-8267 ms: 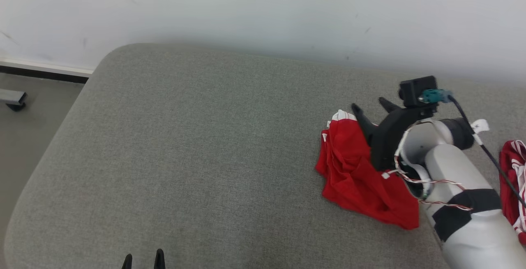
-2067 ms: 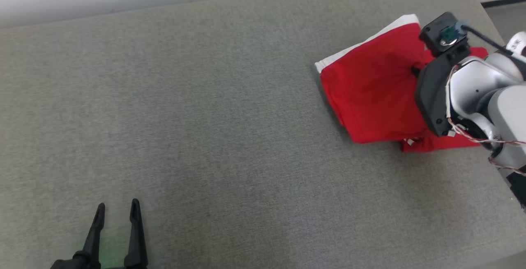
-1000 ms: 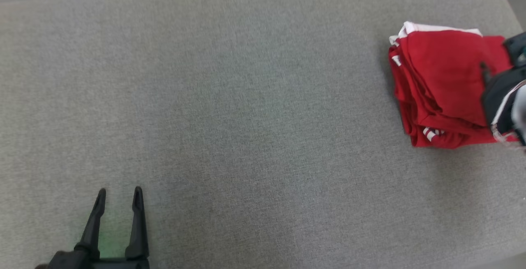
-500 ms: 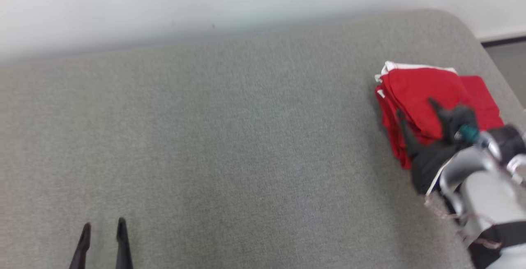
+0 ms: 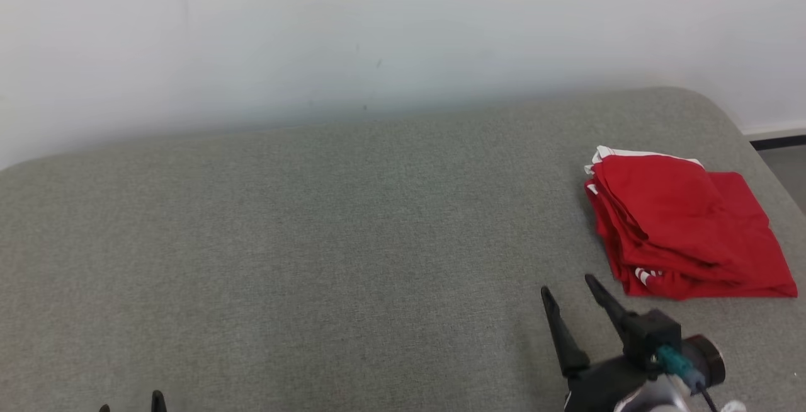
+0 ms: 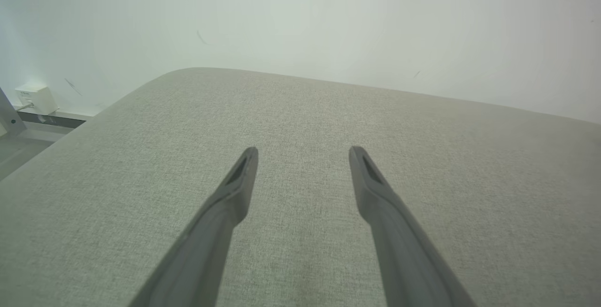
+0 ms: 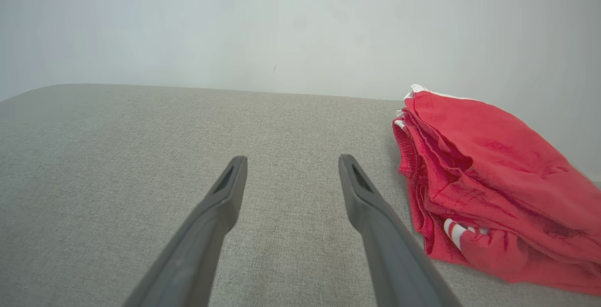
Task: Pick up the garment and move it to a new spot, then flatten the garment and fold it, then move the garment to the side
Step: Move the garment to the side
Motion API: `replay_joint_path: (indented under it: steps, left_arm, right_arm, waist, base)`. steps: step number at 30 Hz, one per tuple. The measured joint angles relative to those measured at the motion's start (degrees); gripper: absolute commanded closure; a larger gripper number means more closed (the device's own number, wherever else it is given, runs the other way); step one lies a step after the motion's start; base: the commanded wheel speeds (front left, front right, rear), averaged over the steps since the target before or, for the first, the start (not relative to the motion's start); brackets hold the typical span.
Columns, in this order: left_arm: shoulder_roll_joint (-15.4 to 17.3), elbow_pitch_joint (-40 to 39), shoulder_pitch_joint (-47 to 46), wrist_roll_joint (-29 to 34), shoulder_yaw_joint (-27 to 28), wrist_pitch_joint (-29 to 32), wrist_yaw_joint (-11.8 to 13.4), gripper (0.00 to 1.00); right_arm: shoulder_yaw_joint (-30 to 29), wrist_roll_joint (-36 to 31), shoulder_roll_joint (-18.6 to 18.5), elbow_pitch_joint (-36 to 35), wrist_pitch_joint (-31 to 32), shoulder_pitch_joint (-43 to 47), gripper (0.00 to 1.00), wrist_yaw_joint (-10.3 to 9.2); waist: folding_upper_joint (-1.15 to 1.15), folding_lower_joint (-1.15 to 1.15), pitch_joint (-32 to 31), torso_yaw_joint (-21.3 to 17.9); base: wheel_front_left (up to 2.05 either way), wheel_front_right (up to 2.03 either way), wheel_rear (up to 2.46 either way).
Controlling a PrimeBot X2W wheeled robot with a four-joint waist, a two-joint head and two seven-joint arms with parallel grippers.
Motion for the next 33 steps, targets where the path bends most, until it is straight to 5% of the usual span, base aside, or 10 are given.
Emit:
replay_joint_path:
  steps: [10, 33]
  left_arm:
    - [0.0, 2.2, 0.8, 0.0, 1.2, 0.0, -0.4, 0.00]
    - [0.0, 2.2, 1.4, -0.2, 1.4, 0.0, -1.9, 0.00]
  right_arm:
    - [-0.5, -0.3, 3.0, 0.6, -4.4, 6.8, 0.00, 0.00]
    - [1.3, 1.2, 3.7, 2.3, -6.8, 7.8, 0.00, 0.00]
  waist:
    - [0.00, 0.01, -2.5, 2.2]
    - [0.01, 0.02, -3.8, 3.7]
  base:
    - [0.00, 0.00, 0.00]
    - [0.00, 0.00, 0.00]
